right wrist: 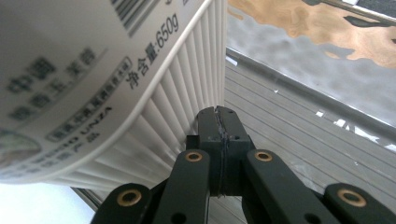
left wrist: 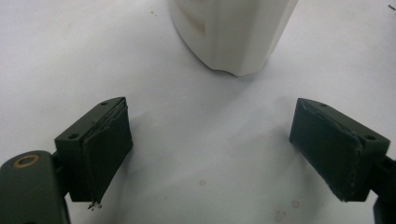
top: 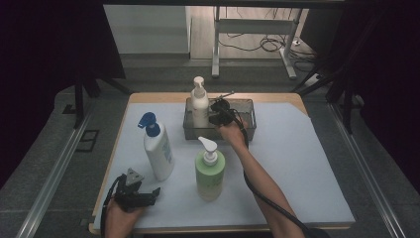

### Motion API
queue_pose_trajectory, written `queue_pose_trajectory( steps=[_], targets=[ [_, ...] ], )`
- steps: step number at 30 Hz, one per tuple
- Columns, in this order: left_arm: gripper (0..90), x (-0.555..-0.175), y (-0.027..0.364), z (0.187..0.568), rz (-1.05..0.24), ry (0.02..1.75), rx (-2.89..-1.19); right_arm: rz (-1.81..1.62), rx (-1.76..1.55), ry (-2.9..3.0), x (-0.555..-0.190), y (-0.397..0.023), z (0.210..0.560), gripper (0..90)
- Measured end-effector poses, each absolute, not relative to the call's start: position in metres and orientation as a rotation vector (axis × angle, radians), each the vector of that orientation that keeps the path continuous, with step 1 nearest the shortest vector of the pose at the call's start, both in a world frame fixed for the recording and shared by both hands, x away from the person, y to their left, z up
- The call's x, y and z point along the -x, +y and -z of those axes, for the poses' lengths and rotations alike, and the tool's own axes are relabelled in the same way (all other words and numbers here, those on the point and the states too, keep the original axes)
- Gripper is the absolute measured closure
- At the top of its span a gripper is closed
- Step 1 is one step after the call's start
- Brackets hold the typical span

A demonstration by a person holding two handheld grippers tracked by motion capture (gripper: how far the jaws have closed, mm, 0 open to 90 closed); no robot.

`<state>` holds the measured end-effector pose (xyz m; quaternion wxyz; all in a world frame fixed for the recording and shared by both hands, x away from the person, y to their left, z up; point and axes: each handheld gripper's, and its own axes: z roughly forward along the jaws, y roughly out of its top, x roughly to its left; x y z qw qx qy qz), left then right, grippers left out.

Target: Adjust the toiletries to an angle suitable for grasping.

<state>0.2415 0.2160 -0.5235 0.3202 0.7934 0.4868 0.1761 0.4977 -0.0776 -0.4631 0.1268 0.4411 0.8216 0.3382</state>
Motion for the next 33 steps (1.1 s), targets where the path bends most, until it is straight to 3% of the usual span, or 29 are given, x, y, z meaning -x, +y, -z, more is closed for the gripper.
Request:
queue_pose_trajectory(
  steps=[33],
  targets=[
    [12.3, -0.242, 0.216, 0.524, -0.462, 1.279, -2.085, -0.997, -1.236, 2.428, -0.495, -0.058, 0.462, 89.5]
  ],
)
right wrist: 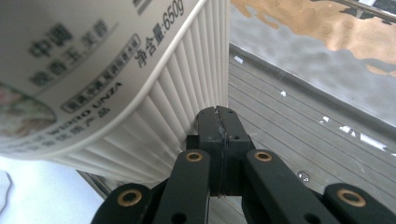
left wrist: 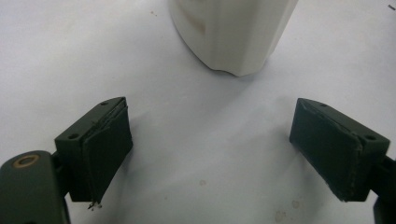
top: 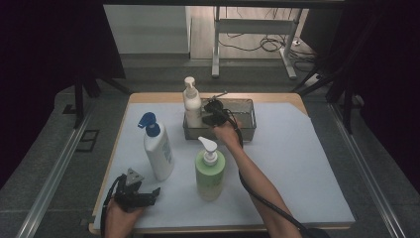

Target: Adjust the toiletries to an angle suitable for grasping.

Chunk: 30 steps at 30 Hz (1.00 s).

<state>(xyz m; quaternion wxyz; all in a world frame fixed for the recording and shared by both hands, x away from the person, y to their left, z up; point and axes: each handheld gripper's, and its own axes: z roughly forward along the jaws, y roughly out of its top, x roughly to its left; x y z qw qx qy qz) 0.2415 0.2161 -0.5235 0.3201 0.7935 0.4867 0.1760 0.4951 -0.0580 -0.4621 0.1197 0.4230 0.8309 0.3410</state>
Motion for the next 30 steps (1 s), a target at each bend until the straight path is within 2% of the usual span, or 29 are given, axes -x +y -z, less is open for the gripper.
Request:
queue_pose_trajectory(
  steps=[21, 30],
  targets=[
    [12.3, -0.242, 0.216, 0.524, -0.463, 1.279, -2.087, -1.152, -1.226, 2.470, -0.481, -0.067, 0.445, 89.6],
    [12.3, -0.242, 0.216, 0.523, -0.464, 1.279, -2.087, -1.115, -1.207, 2.480, -0.480, -0.064, 0.450, 89.5]
  ],
)
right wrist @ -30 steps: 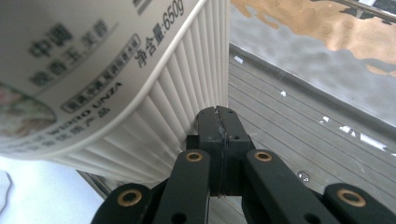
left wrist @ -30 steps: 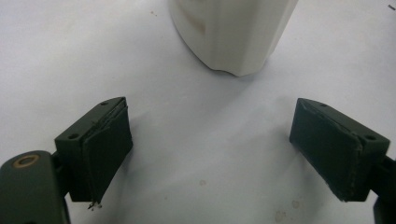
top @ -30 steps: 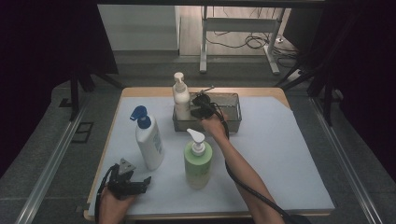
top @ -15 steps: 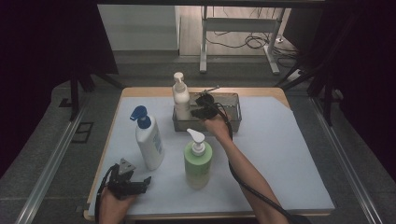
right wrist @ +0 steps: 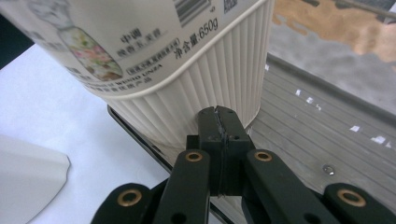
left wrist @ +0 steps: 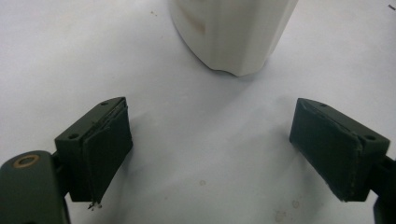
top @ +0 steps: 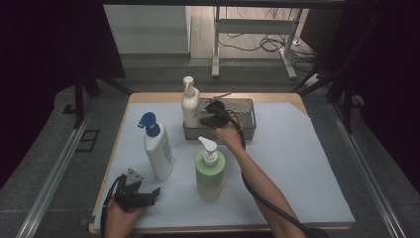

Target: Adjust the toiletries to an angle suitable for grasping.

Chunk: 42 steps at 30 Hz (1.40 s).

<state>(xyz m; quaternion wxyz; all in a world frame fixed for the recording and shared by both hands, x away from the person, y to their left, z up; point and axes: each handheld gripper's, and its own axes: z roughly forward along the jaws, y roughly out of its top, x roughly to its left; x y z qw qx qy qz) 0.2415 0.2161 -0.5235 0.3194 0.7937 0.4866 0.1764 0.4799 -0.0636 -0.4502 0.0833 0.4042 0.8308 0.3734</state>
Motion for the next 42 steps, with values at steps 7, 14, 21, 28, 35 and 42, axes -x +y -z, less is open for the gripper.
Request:
queue_pose_trajectory(
  steps=[7, 14, 21, 28, 35, 42],
  targets=[
    [12.3, -0.242, 0.216, 0.524, -0.464, 1.280, -2.086, -1.122, -1.191, 2.479, -0.478, -0.065, 0.451, 86.0],
    [12.3, -0.241, 0.216, 0.524, -0.464, 1.279, -2.086, -1.108, -1.162, 2.458, -0.477, -0.074, 0.449, 71.4],
    [12.3, -0.241, 0.216, 0.524, -0.465, 1.280, -2.086, -1.128, -1.122, 2.442, -0.472, -0.090, 0.444, 49.8],
    [12.3, -0.242, 0.216, 0.524, -0.462, 1.280, -2.085, -1.134, -1.073, 2.453, -0.464, -0.099, 0.439, 40.6],
    [12.3, -0.242, 0.216, 0.524, -0.463, 1.279, -2.086, -1.161, -0.986, 2.455, -0.449, -0.110, 0.429, 28.4],
    [12.3, -0.241, 0.216, 0.524, -0.463, 1.280, -2.085, -1.163, -0.934, 2.465, -0.436, -0.125, 0.426, 16.4]
  ],
)
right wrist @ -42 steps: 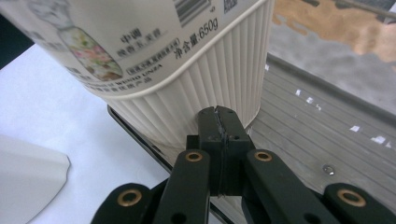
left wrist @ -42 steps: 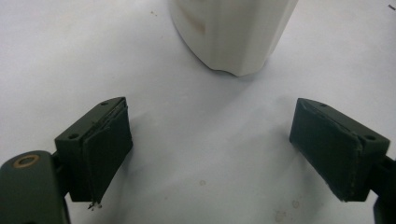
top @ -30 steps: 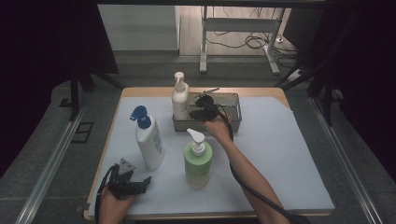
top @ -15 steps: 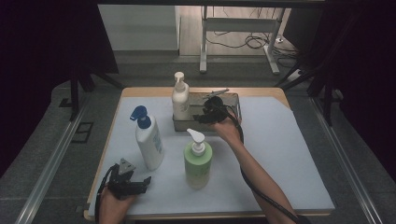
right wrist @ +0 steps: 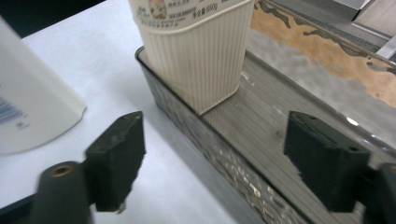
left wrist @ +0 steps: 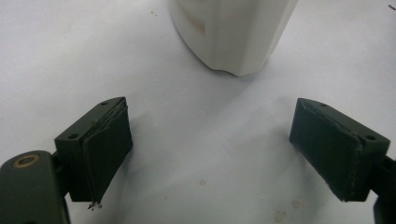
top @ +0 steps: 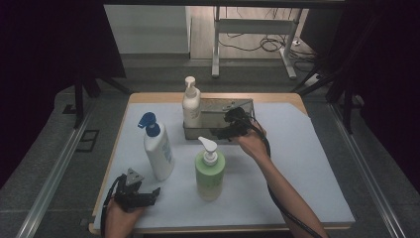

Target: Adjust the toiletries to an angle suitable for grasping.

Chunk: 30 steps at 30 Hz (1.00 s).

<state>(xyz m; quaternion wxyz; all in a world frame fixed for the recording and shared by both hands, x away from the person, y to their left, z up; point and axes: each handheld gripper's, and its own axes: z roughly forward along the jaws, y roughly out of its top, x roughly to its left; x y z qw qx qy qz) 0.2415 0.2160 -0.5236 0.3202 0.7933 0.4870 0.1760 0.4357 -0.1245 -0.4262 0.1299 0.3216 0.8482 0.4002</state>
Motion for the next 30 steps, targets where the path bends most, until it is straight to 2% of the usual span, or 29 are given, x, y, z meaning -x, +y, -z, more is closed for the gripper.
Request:
queue_pose_trajectory(
  steps=[5, 8, 11, 30],
  targets=[
    [12.3, -0.241, 0.216, 0.524, -0.463, 1.280, -2.085, -1.173, -0.931, 2.458, -0.428, -0.134, 0.424, 12.1],
    [12.3, -0.241, 0.216, 0.524, -0.463, 1.280, -2.085, -1.168, -0.916, 2.468, -0.419, -0.144, 0.423, 3.7],
    [12.3, -0.242, 0.216, 0.524, -0.462, 1.279, -2.086, -1.167, -0.911, 2.468, -0.413, -0.149, 0.423, 0.2],
    [12.3, -0.242, 0.216, 0.523, -0.458, 1.281, -2.088, -1.117, -0.913, 2.440, -0.353, -0.206, 0.432, 0.0]
  ],
)
